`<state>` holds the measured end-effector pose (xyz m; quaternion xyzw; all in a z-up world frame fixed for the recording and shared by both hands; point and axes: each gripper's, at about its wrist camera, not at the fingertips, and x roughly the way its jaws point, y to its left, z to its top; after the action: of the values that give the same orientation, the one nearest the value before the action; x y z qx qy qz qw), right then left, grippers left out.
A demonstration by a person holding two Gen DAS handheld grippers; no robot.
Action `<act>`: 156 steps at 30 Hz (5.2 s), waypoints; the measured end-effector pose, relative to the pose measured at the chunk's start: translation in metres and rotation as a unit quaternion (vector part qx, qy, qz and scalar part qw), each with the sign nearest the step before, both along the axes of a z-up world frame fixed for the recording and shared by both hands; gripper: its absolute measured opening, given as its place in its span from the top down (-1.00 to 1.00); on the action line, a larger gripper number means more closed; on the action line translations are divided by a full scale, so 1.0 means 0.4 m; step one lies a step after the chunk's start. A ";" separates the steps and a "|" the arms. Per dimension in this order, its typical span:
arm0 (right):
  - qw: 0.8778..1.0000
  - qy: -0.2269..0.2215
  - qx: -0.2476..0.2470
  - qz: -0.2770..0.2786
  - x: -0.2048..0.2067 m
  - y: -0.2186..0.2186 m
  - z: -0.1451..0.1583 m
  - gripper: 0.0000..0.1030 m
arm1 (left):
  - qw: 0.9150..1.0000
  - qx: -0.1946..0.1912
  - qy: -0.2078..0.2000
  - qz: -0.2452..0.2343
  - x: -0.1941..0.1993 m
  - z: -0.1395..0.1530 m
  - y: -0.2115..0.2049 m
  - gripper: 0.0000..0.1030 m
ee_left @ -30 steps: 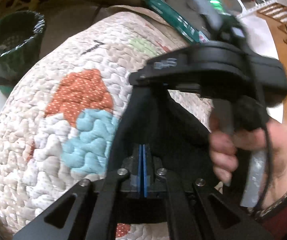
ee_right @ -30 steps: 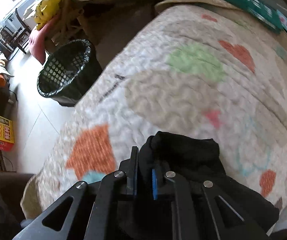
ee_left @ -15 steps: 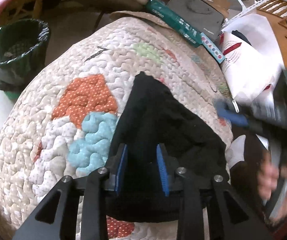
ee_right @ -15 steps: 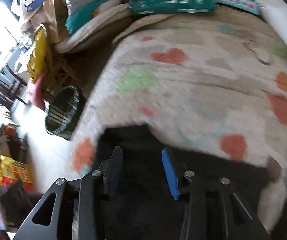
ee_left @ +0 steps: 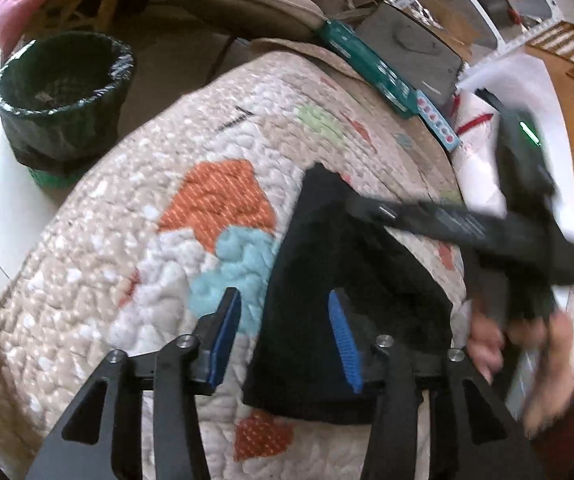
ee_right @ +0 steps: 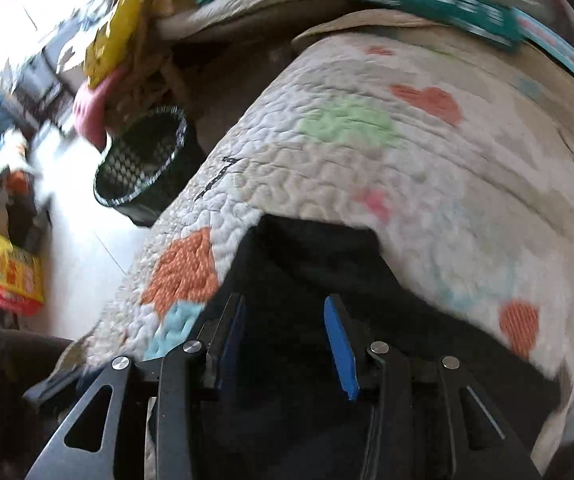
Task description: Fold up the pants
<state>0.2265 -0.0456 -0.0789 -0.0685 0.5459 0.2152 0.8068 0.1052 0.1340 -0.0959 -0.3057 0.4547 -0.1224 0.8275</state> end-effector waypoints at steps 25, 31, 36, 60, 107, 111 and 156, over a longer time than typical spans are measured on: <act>0.993 0.069 -0.062 0.077 0.077 0.271 -0.088 0.71 | 0.996 -0.012 0.064 0.064 0.030 -0.051 0.092 0.61; 0.999 0.018 0.024 -0.019 0.028 0.049 0.050 -0.35 | 0.996 0.015 0.084 0.014 0.048 -0.067 0.030 0.26; 0.992 -0.028 0.008 -0.120 -0.101 -0.172 0.047 -0.36 | 0.986 0.148 0.059 -0.038 0.044 -0.044 -0.051 0.25; 0.888 -0.087 0.157 -0.424 -0.392 -0.642 -0.029 -0.31 | 0.979 0.123 -0.056 -0.150 0.117 0.178 -0.222 -0.05; 0.940 -0.211 0.049 -0.265 -0.439 -0.338 0.033 0.58 | 0.910 0.103 0.005 -0.401 0.336 0.181 -0.667 -0.50; 0.932 -0.213 0.031 -0.292 -0.459 -0.372 0.002 0.57 | 0.893 0.143 0.025 -0.427 0.336 0.122 -0.751 -0.50; 0.974 -0.175 0.083 -0.116 -0.327 -0.093 0.100 0.57 | 0.947 0.081 -0.059 -0.305 0.340 0.230 -0.249 0.98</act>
<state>0.0957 -0.0828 -0.0387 0.0258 0.3812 0.1490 0.9121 0.2410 0.0345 -0.0037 -0.0768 0.4853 -0.3494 0.7978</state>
